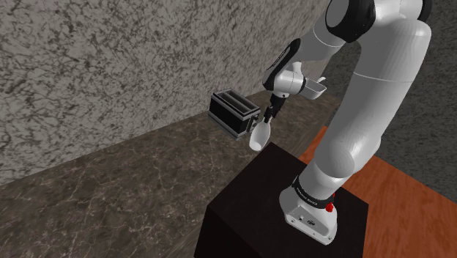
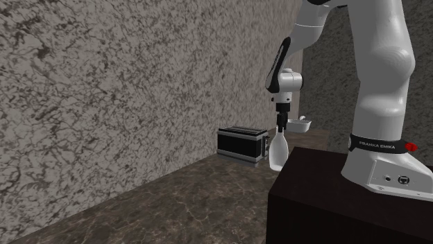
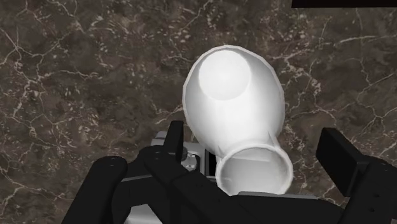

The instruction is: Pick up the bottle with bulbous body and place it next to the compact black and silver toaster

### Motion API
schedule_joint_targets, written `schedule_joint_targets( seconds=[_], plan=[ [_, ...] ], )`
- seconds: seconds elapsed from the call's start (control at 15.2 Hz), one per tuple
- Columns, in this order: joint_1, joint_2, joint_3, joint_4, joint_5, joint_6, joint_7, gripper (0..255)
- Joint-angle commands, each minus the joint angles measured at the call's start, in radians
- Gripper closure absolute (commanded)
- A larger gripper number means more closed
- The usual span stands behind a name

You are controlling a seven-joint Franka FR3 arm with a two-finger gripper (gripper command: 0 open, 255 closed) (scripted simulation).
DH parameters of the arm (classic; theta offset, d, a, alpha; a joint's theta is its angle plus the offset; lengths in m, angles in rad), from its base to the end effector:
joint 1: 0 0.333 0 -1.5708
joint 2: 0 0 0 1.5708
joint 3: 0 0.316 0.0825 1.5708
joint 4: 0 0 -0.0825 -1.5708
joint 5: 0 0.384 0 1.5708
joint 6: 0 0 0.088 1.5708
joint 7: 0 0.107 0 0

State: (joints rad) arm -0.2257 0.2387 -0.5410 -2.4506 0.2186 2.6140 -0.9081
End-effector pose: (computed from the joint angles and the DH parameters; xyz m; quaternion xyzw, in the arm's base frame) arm 0.3369 -0.3429 0.2149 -0.9997 0.0196 0.0160 0.0059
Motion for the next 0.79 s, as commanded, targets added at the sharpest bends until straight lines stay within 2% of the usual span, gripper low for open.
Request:
schedule_joint_targets(
  seconds=[0.0,0.26,0.73],
  plan=[
    [0.000,0.000,0.000,0.000,0.000,0.000,0.000,0],
    [0.045,-0.135,-0.064,0.008,-0.144,-0.119,0.102,0],
    [0.042,-0.136,-0.061,0.008,-0.144,-0.119,0.103,0]
  ],
)
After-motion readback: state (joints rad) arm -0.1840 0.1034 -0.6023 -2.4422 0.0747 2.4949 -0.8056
